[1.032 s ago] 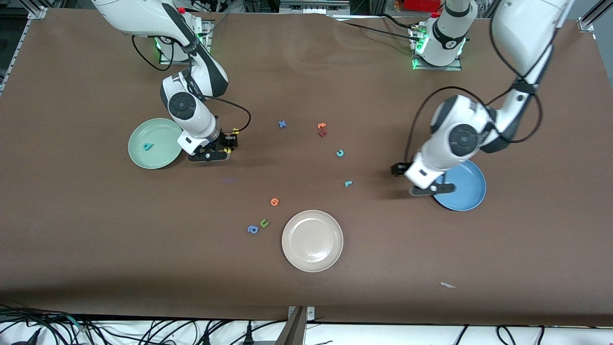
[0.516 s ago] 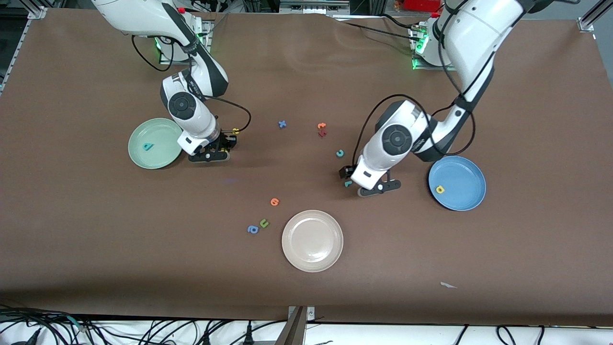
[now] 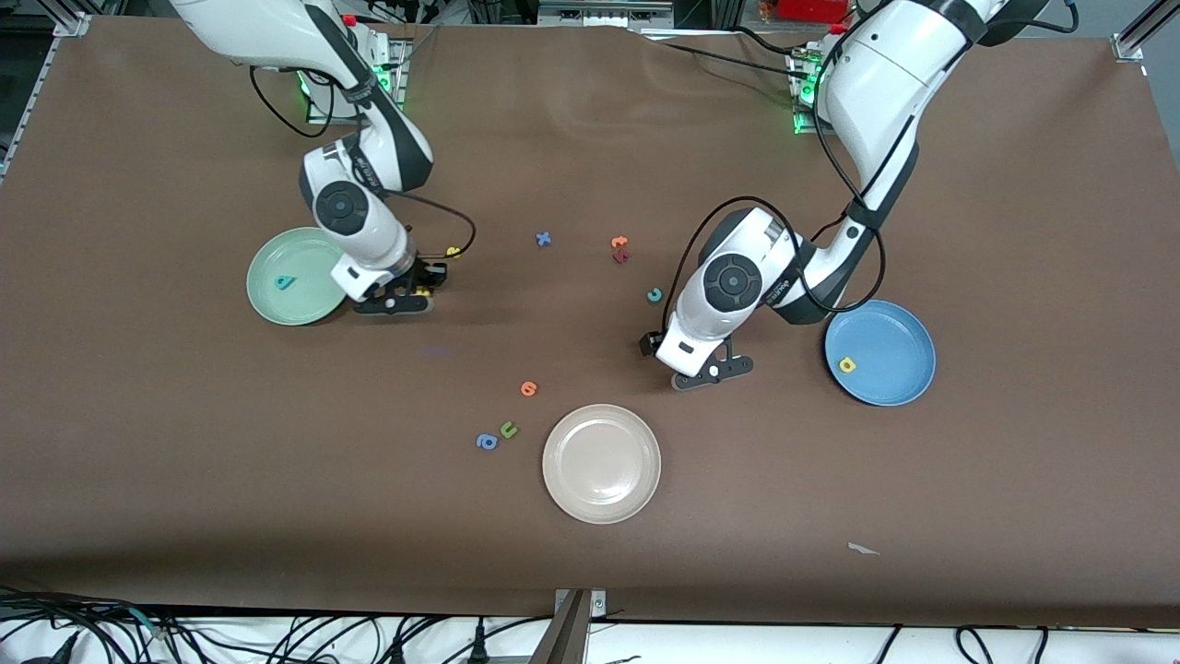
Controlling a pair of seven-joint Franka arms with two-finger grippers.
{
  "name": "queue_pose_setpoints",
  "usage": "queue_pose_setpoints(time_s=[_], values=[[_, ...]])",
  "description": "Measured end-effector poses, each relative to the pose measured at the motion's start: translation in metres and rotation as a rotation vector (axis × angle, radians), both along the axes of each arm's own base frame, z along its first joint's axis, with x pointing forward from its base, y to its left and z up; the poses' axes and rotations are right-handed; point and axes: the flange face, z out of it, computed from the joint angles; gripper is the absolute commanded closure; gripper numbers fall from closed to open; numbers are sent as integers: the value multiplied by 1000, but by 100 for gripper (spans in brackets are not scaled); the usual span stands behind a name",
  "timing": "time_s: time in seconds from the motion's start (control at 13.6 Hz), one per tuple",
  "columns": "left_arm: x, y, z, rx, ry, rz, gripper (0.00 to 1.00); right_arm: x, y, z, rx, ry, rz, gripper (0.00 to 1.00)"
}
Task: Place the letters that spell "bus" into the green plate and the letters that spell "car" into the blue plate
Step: 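Place the yellow n on the green plate while the left gripper reaches teal L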
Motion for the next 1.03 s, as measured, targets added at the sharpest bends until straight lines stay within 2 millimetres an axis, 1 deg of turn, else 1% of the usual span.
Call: queue_pose_setpoints(time_s=[0.22,0.37,0.44,0.52,0.59,0.66,0.81,0.88,1.03], values=[[-2,0,-8,16,2,-14,7,10,-48,44,-56,43,-68,100],[-3,1,-16,24,9,-20,10,12,-88,59,-74,83,-83,100],[-3,1,-19,25,13,-20,13,12,-113,60,-76,100,-83,100],[-4,1,-22,26,17,-20,15,10,-141,55,-76,121,-84,99],[-5,1,-25,27,22,-20,17,4,-163,48,-75,144,-84,96],[-6,1,-28,28,26,-22,19,-3,-178,40,-73,169,-80,96],[-9,-3,-31,29,30,-28,22,-17,-192,26,-70,211,-70,96],[-8,-5,-30,27,27,-29,25,-23,-194,21,-71,228,-66,96],[-5,-8,-28,22,20,-29,30,-30,-195,11,-71,251,-57,92]])
